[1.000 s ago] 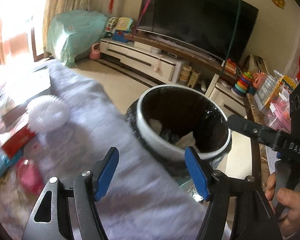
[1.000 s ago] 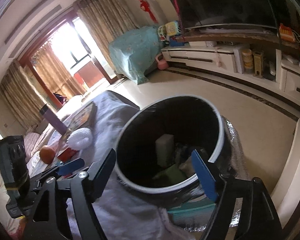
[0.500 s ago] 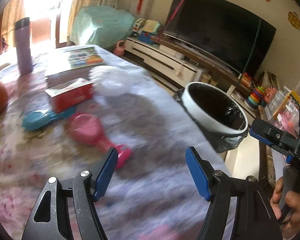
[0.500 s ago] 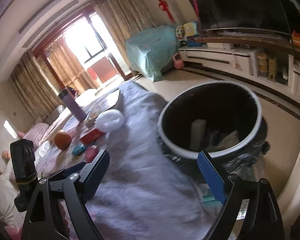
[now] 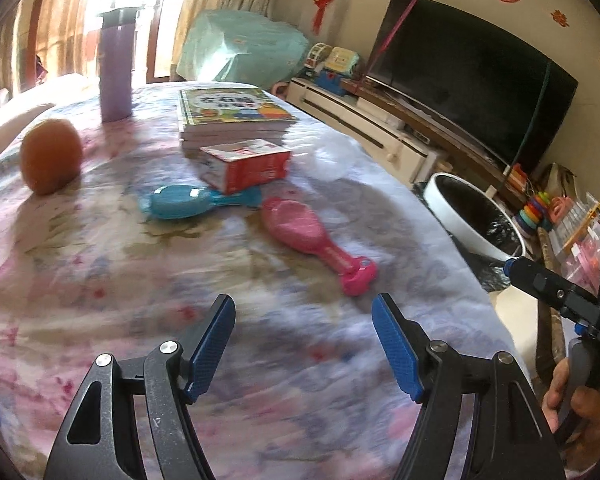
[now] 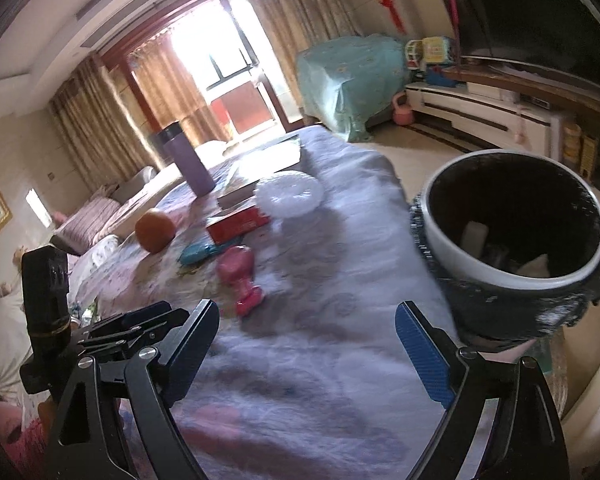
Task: Collect trash
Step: 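Move both open tools back over the brushes on the table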
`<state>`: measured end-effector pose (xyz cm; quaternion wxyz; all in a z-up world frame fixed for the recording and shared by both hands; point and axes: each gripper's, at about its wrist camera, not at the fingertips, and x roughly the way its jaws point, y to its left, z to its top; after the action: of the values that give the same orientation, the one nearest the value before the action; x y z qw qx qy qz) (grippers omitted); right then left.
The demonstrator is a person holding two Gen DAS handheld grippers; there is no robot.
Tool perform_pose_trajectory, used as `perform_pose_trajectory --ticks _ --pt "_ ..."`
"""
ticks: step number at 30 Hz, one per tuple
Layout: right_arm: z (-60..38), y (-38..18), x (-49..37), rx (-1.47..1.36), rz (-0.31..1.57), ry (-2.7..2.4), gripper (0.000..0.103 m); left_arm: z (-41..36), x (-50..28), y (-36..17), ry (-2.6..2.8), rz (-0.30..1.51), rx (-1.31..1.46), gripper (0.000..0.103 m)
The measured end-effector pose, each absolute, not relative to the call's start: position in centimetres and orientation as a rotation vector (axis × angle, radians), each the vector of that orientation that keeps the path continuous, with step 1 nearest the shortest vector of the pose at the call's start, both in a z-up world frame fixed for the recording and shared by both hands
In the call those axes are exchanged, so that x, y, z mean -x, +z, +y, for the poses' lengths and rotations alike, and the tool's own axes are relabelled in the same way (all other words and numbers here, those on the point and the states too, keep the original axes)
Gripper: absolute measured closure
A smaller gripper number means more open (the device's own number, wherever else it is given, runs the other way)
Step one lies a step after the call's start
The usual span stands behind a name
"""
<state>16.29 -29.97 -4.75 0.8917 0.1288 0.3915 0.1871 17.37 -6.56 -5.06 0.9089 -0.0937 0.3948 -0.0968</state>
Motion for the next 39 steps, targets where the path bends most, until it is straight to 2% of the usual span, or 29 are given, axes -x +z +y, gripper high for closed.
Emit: perform_pose_trajectory --ticks 12,19,23,27,37,39 --pt "-25.4 -5.9 -16.9 -0.174 0.862 0.455 0.012 -2.7 -18.3 -5.4 -0.145 0.827 0.158 0.032" --pt "-23.3 -6.3 -17.8 -0.120 0.881 0.502 0.012 -1.9 -21.0 -5.6 -0.151 0.843 -0.019 0.032" --pt "-22.3 -7.0 -18.6 -0.092 0.895 0.511 0.014 -1.5 -23.2 -5.6 -0.156 0.847 -0.093 0.026" --pt "-21.2 -7.7 -19.6 -0.053 0.921 0.516 0.027 -1.4 -25.8 -6.3 -0.162 0.855 -0.161 0.025" --pt "-19.3 -9.5 -22.6 0.023 0.982 0.501 0.042 -1.9 -31.4 -8.8 -0.213 0.909 -0.218 0.024" --pt "-19.2 -9.7 -22.9 0.029 0.989 0.495 0.048 -1.8 -31.9 -9.0 -0.236 0.907 -0.196 0.025"
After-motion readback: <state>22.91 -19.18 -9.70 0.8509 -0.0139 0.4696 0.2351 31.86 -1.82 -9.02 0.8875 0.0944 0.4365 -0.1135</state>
